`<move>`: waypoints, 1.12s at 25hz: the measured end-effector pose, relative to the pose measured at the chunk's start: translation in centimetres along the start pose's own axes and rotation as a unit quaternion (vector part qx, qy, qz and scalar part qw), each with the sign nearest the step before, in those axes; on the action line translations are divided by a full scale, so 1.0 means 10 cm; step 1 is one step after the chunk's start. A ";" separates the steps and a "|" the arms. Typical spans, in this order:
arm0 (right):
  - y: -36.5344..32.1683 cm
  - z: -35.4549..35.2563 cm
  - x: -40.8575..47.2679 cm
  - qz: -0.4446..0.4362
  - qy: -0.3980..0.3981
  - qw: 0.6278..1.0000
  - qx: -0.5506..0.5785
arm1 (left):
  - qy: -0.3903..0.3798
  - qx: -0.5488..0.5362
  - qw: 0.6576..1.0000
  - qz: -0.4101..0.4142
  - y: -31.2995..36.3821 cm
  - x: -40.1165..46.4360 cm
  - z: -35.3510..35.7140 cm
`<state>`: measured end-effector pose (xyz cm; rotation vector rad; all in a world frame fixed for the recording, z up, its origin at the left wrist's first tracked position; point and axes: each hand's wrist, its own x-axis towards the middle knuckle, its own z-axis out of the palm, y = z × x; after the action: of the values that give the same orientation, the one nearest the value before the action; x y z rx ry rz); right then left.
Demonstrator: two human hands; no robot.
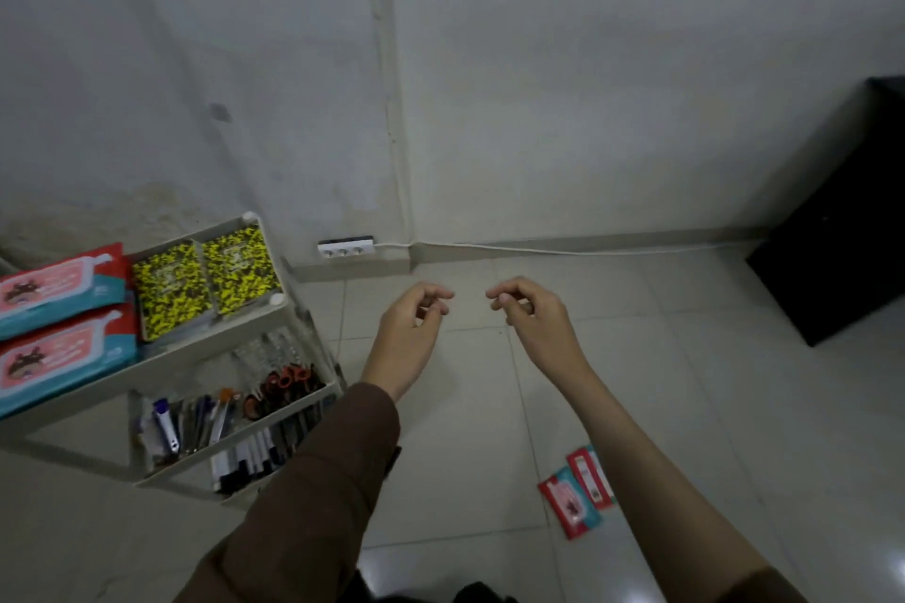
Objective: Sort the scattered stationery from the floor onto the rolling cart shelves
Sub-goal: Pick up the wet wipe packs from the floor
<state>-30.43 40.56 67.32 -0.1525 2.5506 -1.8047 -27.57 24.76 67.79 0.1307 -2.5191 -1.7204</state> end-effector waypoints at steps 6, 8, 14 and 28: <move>0.86 -0.69 -0.35 0.115 0.094 0.989 0.014 | -0.115 0.042 0.991 -0.049 -0.29 -0.01 1.00; 1.31 -0.81 -0.47 0.152 0.123 0.980 0.015 | -0.153 0.062 0.984 -0.066 -0.56 0.00 1.34; 3.01 -0.84 -0.97 0.272 0.191 0.943 0.013 | -0.249 0.135 0.954 -0.100 -1.85 -0.13 2.40; 7.49 0.31 -1.70 0.526 0.270 0.796 0.126 | -0.393 0.208 0.884 -0.148 -5.83 -0.34 4.95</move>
<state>-18.68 63.79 -4.98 1.6225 1.7918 -1.6944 -28.98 49.79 -4.52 -0.2217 -3.6180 -1.4770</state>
